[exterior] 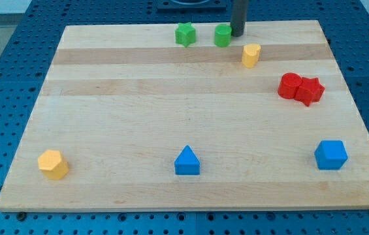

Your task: Move the green circle and green star slightly right

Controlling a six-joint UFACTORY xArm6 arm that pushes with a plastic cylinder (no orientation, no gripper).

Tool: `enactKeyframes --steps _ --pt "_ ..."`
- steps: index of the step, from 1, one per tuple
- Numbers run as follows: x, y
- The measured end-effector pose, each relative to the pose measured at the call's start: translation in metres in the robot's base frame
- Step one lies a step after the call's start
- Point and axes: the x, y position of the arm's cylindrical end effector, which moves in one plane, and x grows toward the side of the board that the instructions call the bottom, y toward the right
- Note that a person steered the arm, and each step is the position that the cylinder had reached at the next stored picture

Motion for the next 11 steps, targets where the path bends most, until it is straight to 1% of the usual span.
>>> enactKeyframes --steps 1,3,5,8,10,11 --pt "0.014 -0.019" --pt "0.058 -0.077" --pt "0.062 -0.126" --pt "0.061 -0.219" --pt "0.054 -0.26" --pt "0.06 -0.279"
